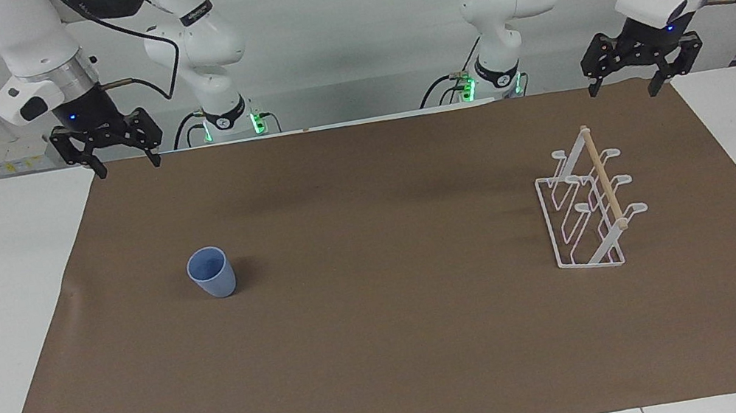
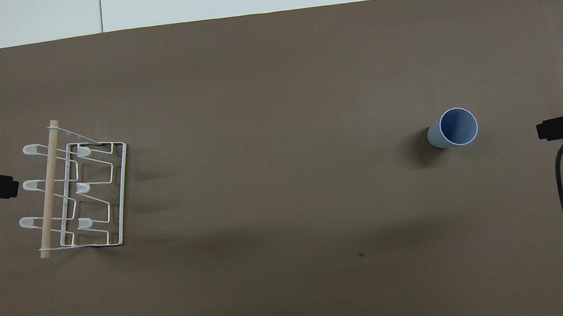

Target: Hang cup on cup holder

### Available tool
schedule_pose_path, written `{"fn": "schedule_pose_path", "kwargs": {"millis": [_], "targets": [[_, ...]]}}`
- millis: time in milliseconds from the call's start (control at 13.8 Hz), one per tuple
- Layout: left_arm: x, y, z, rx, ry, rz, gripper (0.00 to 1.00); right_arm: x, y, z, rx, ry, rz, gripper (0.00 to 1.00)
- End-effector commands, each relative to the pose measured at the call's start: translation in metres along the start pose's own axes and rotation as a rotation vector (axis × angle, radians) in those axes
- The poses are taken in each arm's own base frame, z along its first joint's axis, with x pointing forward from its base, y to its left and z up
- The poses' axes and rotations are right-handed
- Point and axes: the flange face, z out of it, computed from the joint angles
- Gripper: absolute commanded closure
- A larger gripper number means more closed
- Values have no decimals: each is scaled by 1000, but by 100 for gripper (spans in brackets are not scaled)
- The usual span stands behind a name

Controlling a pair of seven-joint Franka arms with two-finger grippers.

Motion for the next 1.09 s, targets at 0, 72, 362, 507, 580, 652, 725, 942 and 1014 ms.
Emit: {"fn": "schedule_pose_path", "kwargs": {"millis": [0, 72, 362, 507, 580, 652, 725, 942, 1014], "targets": [[-9, 0, -1, -10, -4, -2, 0, 2, -4, 10, 3, 44, -19, 0], [-9, 0, -1, -10, -4, -4, 0, 5, -3, 22, 3, 48, -20, 0], [-9, 0, -1, -10, -4, -4, 0, 17, -13, 61, 6, 66, -44, 0], [-9, 0, -1, -10, -4, -2, 0, 27, -12, 80, 1, 68, -48, 0], [-9, 0, -1, -10, -4, -2, 0, 32, -10, 97, 7, 45, -48, 0], [-9, 0, -1, -10, -4, -4, 0, 37, -7, 113, 12, 26, -48, 0], [-9, 0, -1, -10, -4, -2, 0, 43, -5, 128, 15, 22, -48, 0], [-9, 0, -1, -10, -4, -2, 0, 53, 4, 171, 27, -13, -36, 0], [-9, 0, -1, -10, -4, -2, 0, 55, 9, 181, 29, -19, -28, 0]]}}
